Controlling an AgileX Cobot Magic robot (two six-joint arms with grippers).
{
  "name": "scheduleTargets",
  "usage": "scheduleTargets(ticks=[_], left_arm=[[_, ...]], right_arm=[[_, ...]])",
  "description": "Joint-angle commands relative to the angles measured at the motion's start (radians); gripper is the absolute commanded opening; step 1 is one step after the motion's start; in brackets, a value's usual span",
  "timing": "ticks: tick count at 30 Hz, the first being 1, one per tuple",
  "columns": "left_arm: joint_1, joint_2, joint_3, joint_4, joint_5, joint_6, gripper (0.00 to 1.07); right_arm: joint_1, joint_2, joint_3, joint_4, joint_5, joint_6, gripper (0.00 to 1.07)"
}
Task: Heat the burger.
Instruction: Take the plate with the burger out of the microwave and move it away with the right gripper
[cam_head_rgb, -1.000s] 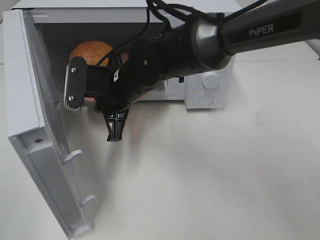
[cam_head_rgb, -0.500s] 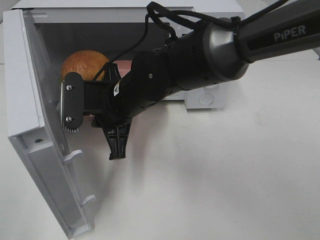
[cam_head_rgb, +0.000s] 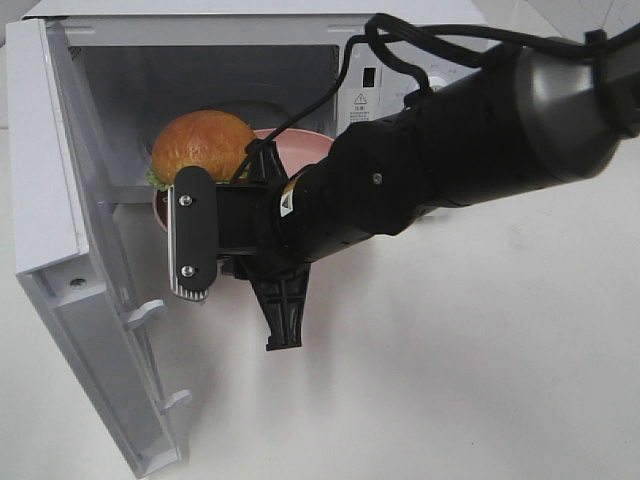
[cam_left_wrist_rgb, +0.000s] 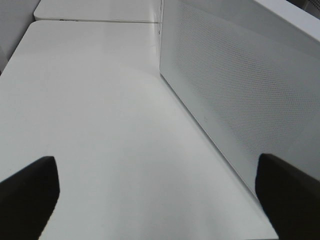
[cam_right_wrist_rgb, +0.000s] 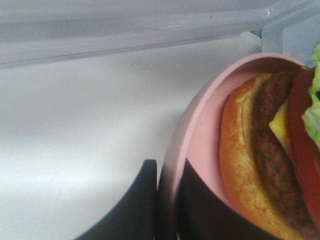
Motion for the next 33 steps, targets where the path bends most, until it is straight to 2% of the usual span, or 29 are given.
scheduleTargets(ticks=[1, 4, 6, 14, 19, 33], left_arm=[[-0.001, -0.016, 0.000, -0.007, -0.011, -0.007, 1.00], [-0.001, -0.016, 0.000, -0.007, -0.011, -0.007, 1.00], [-0.001, -0.016, 0.000, -0.007, -0.011, -0.007, 1.00], [-0.001, -0.016, 0.000, -0.007, -0.011, -0.007, 1.00], [-0.001, -0.016, 0.000, -0.007, -0.011, -0.007, 1.00], [-0.001, -0.016, 0.000, -0.007, -0.011, -0.007, 1.00]], right_arm=[[0.000, -0.069, 0.057, -0.005, -0.078, -0.044, 0.00], [0.000, -0.077, 0.069, -0.005, -0.079, -0.045, 0.00], [0.002, -0.120, 0.124, -0.006, -0.110, -0.045, 0.00], [0.002, -0.192, 0.211, -0.013, -0.140, -0.045, 0.00], [0.002, -0.297, 0.321, -0.030, -0.165, -0.044, 0.00], [0.002, -0.484, 0.509, -0.029, -0.168, -0.033, 0.00]])
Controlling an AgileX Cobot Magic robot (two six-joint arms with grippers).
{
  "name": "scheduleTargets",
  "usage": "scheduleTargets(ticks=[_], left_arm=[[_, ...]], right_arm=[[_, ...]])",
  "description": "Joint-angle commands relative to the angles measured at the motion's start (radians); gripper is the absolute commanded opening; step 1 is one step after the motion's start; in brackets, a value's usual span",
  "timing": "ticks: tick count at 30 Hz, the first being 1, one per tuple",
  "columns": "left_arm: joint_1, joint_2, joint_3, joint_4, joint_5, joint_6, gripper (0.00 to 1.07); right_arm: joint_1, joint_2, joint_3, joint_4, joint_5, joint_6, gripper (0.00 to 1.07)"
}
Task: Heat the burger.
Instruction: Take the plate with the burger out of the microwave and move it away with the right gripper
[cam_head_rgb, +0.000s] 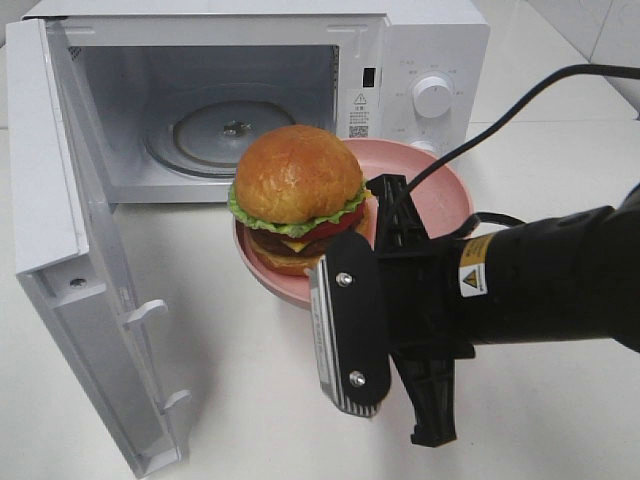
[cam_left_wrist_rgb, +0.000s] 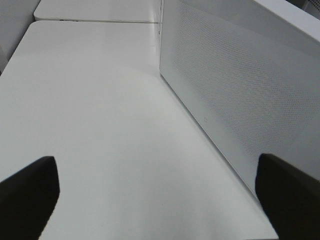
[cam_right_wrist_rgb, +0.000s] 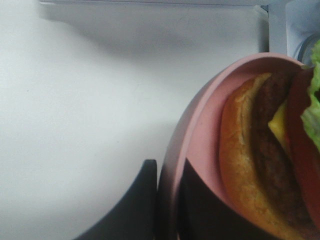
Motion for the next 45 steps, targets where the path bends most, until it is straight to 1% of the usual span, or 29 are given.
scheduleTargets(ticks=[1, 2, 5, 6, 16, 18, 24, 26, 29, 35, 37, 39, 40, 41, 42, 43, 44, 45], left_arm=[[-0.001, -0.016, 0.000, -0.007, -0.011, -0.007, 1.00], [-0.001, -0.016, 0.000, -0.007, -0.011, -0.007, 1.00], [-0.001, -0.016, 0.000, -0.007, -0.011, -0.007, 1.00], [-0.001, -0.016, 0.000, -0.007, -0.011, -0.007, 1.00], [-0.001, -0.016, 0.000, -0.007, -0.011, -0.007, 1.00], [-0.001, -0.016, 0.000, -0.007, -0.011, -0.007, 1.00], [-0.001, -0.016, 0.000, -0.007, -0.011, -0.007, 1.00], [-0.001, -0.016, 0.000, -0.007, -0.011, -0.007, 1.00], [-0.001, -0.016, 0.000, -0.007, -0.011, -0.007, 1.00], [-0.001, -0.016, 0.000, -0.007, -0.011, -0.007, 1.00], [-0.001, -0.016, 0.000, -0.007, -0.011, -0.007, 1.00], [-0.001, -0.016, 0.000, -0.007, -0.011, -0.007, 1.00], [-0.001, -0.016, 0.000, -0.007, -0.011, -0.007, 1.00], [-0.001, -0.016, 0.000, -0.007, -0.011, -0.007, 1.00], [-0.001, -0.016, 0.000, -0.007, -0.011, -0.007, 1.00], [-0.001, -0.016, 0.000, -0.007, -0.011, -0.007, 1.00], [-0.001, -0.016, 0.000, -0.007, -0.011, -0.007, 1.00], [-0.001, -0.016, 0.000, -0.007, -0.011, -0.007, 1.00]], right_arm=[[0.002, -0.062, 0.034, -0.016, -0.066, -0.004, 0.00], [0.002, -0.090, 0.061, -0.016, -0.069, 0.003, 0.00], [0.002, -0.114, 0.083, -0.016, -0.069, 0.011, 0.00], [0.002, -0.142, 0.106, -0.016, -0.069, 0.028, 0.00], [0.002, -0.253, 0.173, -0.020, -0.057, 0.086, 0.00], [0.002, -0.299, 0.201, -0.040, -0.044, 0.114, 0.00], [0.002, -0.335, 0.223, -0.095, -0.028, 0.174, 0.00], [0.002, -0.362, 0.223, -0.167, 0.024, 0.251, 0.00], [0.002, -0.382, 0.223, -0.191, 0.067, 0.298, 0.00], [0.002, -0.407, 0.211, -0.197, 0.143, 0.333, 0.00], [0.002, -0.412, 0.179, -0.258, 0.260, 0.412, 0.00], [0.002, -0.412, 0.172, -0.278, 0.284, 0.437, 0.00], [0.002, -0.412, 0.155, -0.337, 0.333, 0.513, 0.00], [0.002, -0.412, 0.155, -0.337, 0.333, 0.513, 0.00], [0.002, -0.412, 0.142, -0.403, 0.375, 0.604, 0.00], [0.002, -0.412, 0.142, -0.403, 0.375, 0.604, 0.00], [0.002, -0.412, 0.136, -0.438, 0.390, 0.643, 0.00], [0.002, -0.412, 0.127, -0.494, 0.419, 0.731, 0.00]])
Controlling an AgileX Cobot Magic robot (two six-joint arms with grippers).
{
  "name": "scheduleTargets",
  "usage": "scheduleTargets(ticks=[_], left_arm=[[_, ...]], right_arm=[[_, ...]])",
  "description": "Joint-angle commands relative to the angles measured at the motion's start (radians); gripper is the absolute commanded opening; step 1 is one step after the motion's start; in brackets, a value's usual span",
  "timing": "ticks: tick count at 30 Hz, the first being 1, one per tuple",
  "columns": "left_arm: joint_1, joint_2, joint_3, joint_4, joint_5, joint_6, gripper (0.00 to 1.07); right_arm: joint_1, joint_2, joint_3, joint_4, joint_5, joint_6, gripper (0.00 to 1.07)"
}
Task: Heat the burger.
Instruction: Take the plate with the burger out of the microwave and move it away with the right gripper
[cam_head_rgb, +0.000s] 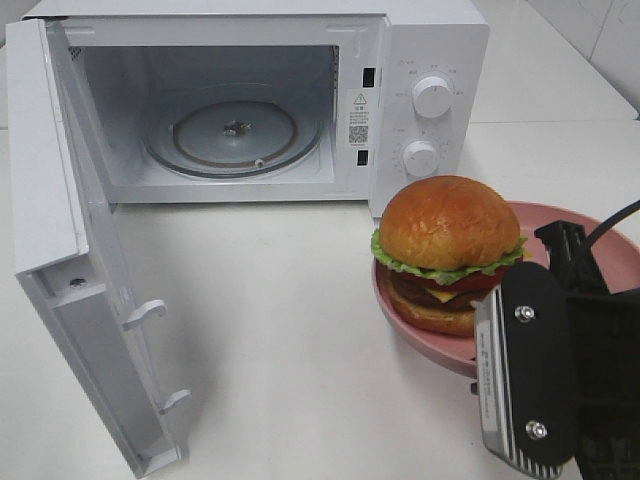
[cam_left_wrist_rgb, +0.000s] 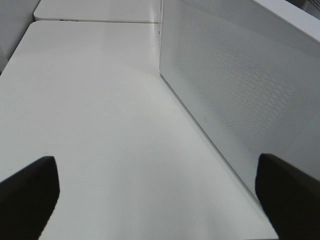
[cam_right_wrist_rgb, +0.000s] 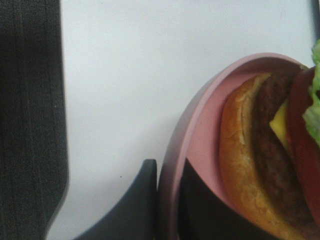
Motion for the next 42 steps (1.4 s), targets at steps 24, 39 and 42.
scheduleTargets(ticks=[24, 39, 42], left_arm=[[-0.001, -0.016, 0.000, -0.007, -0.011, -0.007, 1.00], [-0.001, -0.016, 0.000, -0.007, -0.011, -0.007, 1.00], [-0.001, -0.016, 0.000, -0.007, -0.011, -0.007, 1.00]], right_arm=[[0.002, -0.017, -0.031, -0.722, 0.069, 0.968, 0.00], [0.002, -0.013, -0.004, -0.919, 0.248, 1.306, 0.00], [0.002, -0.009, 0.007, -0.926, 0.282, 1.374, 0.00]])
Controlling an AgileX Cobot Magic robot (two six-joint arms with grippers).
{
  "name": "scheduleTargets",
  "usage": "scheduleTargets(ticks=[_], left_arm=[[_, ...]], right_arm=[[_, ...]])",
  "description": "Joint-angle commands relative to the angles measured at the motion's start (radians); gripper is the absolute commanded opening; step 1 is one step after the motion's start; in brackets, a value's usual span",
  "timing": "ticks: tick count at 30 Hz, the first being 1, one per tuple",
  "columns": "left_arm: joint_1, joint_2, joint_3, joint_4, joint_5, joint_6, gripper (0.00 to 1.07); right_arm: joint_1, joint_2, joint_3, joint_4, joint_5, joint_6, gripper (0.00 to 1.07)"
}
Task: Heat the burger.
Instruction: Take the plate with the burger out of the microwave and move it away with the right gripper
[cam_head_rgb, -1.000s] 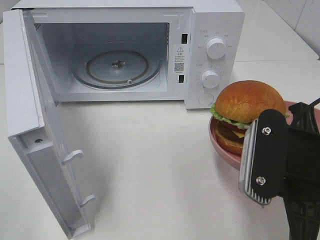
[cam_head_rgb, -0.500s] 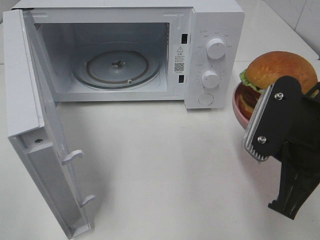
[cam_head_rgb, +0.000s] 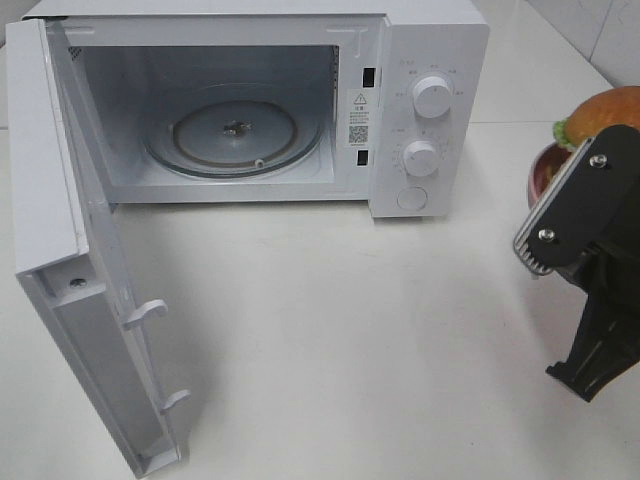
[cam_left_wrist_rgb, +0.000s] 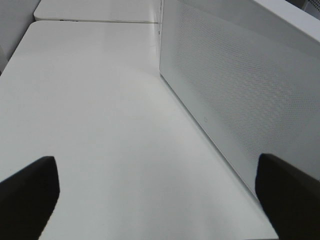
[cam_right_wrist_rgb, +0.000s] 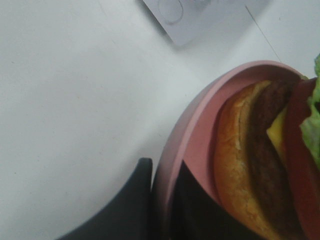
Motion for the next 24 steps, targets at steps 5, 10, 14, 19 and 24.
scheduleTargets(ticks=[5, 10, 14, 19, 24], left_arm=[[-0.001, -0.016, 0.000, -0.007, -0.011, -0.007, 1.00], [-0.001, -0.016, 0.000, -0.007, -0.011, -0.007, 1.00], [-0.001, -0.016, 0.000, -0.007, -0.011, -0.007, 1.00], [-0.001, -0.016, 0.000, -0.007, -0.011, -0.007, 1.00], [-0.001, -0.016, 0.000, -0.007, -0.011, -0.007, 1.00]], right_arm=[[0.000, 0.057, 0.005, -0.065, 0.101, 0.143, 0.00], [-0.001, 0.145, 0.005, -0.081, 0.127, 0.235, 0.00], [-0.001, 0.260, 0.005, -0.186, 0.146, 0.442, 0.00], [-0.001, 0.350, 0.005, -0.284, 0.147, 0.650, 0.00], [-0.001, 0.447, 0.005, -0.305, 0.146, 0.748, 0.00]])
